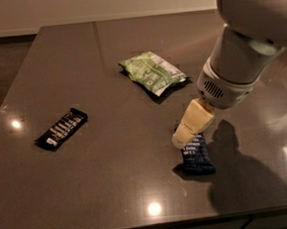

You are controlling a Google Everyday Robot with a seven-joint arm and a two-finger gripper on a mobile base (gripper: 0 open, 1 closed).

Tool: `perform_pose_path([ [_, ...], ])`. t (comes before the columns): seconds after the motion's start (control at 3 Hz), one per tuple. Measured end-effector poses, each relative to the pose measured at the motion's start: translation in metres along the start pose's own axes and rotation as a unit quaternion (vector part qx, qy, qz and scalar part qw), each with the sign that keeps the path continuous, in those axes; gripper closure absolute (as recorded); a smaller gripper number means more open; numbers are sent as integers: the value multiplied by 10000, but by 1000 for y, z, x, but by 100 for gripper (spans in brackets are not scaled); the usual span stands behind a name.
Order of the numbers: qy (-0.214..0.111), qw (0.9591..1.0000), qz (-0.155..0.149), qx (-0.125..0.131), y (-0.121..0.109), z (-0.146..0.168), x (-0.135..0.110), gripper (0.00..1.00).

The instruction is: Move rxbar blueberry near rxbar chocolate

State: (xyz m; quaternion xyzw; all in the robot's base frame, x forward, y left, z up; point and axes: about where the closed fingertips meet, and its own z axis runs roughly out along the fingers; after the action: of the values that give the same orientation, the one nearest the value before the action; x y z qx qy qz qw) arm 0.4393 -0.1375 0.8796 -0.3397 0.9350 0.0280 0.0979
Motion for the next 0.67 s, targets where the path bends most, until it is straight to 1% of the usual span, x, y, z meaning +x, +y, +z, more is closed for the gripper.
perform_pose_path([
  [0.33, 89, 9999, 131, 9, 6, 6, 1, 0],
  [0.67, 242, 9996, 140, 38, 13, 17, 4, 0],
])
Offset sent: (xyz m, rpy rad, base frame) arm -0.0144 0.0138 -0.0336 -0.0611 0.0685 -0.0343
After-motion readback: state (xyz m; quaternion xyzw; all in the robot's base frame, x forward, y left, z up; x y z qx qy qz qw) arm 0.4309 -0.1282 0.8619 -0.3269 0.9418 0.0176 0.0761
